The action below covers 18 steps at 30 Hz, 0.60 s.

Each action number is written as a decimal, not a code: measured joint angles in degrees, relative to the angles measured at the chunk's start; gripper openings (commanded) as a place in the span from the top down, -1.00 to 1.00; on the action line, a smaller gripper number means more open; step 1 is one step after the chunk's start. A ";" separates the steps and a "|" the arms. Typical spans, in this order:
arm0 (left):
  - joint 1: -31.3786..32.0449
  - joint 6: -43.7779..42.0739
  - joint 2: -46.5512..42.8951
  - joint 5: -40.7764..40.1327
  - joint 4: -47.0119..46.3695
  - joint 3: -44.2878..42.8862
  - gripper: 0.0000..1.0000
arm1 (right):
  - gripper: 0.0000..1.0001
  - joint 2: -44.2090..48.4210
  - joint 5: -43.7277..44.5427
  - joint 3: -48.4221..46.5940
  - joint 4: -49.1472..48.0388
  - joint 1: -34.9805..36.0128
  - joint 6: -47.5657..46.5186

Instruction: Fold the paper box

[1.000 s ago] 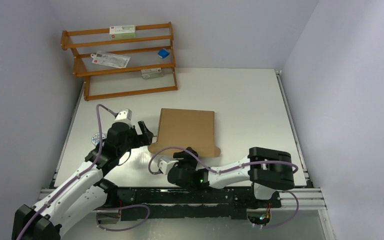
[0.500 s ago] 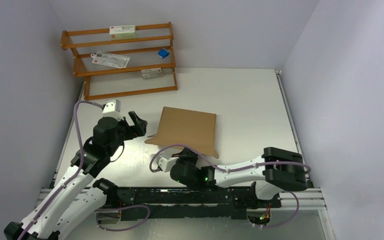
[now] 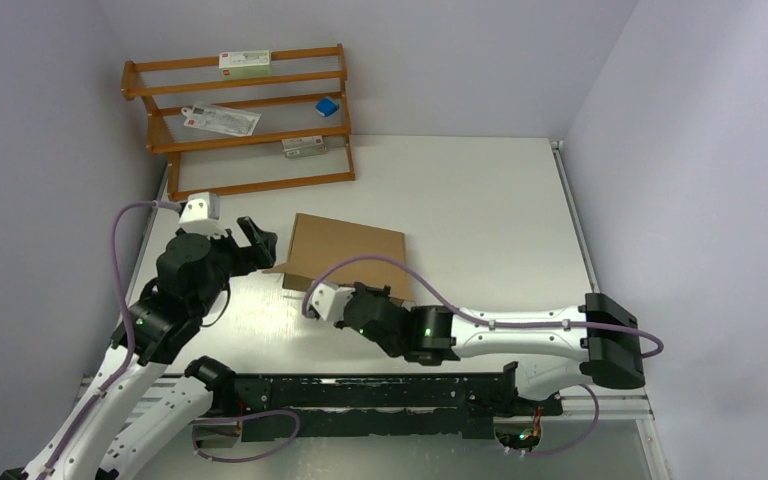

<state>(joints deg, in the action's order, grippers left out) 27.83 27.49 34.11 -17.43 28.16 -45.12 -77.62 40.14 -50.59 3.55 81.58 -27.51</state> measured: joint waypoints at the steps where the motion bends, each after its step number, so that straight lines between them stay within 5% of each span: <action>1: 0.00 -0.33 -0.04 -0.35 0.96 -0.68 -0.94 | 1.00 0.26 -1.92 -0.81 1.73 -1.16 0.63; 18: 0.00 -3.30 -0.63 -1.22 4.96 -6.34 -0.85 | 1.00 0.00 -33.18 -24.81 21.73 -24.72 15.78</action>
<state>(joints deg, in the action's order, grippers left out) 27.83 24.18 33.47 -18.65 33.12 -51.46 -77.62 6.96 -75.40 25.28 56.86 -11.73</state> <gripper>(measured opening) 0.955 0.018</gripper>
